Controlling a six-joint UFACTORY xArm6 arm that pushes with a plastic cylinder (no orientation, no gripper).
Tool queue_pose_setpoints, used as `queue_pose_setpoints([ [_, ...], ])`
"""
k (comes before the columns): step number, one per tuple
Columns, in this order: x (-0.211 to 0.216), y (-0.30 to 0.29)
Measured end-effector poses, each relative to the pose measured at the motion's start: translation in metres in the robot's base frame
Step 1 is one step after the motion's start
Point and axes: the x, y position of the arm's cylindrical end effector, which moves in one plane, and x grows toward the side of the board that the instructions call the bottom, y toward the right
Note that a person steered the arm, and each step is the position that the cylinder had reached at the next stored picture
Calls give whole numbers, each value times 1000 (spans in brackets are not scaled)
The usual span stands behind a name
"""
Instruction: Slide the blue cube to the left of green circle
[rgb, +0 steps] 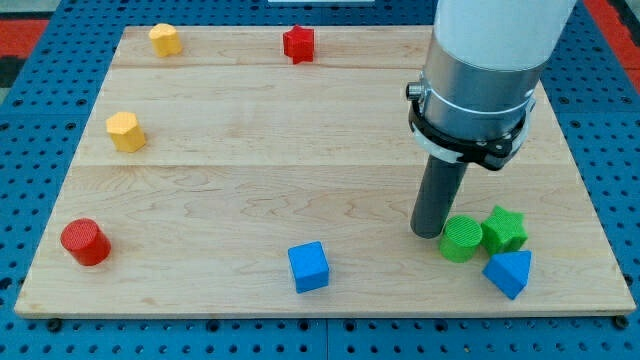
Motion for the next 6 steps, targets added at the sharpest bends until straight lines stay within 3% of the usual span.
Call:
queue_pose_setpoints([
  [1,-13,-29],
  [3,-13,-187],
  [4,49,-196],
  [6,59,-142],
])
